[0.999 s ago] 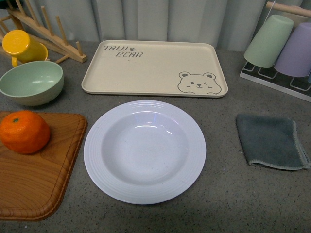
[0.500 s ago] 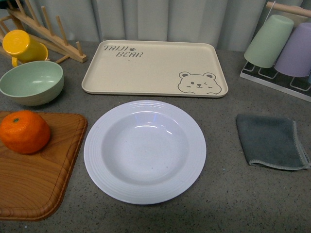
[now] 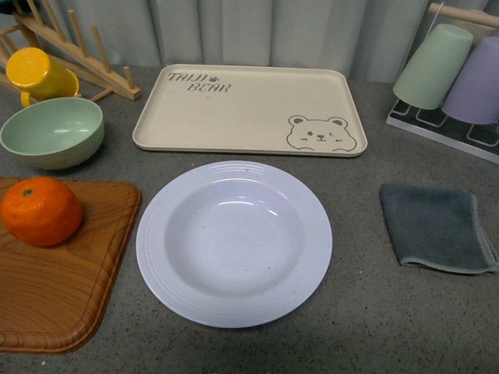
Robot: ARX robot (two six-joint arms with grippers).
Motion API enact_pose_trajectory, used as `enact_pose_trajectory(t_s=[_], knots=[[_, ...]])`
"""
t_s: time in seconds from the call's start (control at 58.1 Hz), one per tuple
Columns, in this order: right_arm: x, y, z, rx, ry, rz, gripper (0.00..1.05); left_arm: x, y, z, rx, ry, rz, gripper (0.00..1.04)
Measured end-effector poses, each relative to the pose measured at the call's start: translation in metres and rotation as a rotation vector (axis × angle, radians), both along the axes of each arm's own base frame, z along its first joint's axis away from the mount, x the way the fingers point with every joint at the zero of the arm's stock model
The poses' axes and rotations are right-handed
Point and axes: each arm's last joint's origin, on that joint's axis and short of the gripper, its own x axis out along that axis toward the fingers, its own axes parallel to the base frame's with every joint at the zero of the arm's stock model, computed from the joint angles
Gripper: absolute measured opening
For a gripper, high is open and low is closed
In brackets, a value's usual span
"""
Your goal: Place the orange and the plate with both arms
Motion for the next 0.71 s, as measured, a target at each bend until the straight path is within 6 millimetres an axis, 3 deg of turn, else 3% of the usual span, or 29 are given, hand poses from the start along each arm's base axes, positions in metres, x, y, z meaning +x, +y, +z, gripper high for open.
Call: enact_pose_trajectory(t_s=[0.172,0.327,0.5,0.706], knots=[[0.000,0.000,0.000,0.000,0.000,-0.001,0.95,0.063,0.003,-0.020,0.007,0.161,-0.049,0.98],[0.000,0.000,0.000,0.000,0.000,-0.001,0.95,0.099,0.005,-0.049,-0.031,0.342,-0.109,0.98],[0.000,0.000,0.000,0.000,0.000,-0.001,0.95,0.123,0.007,-0.073,-0.085,0.468,-0.172,0.98],[0.000,0.000,0.000,0.000,0.000,-0.001,0.95,0.139,0.010,-0.083,-0.103,0.499,-0.185,0.98]])
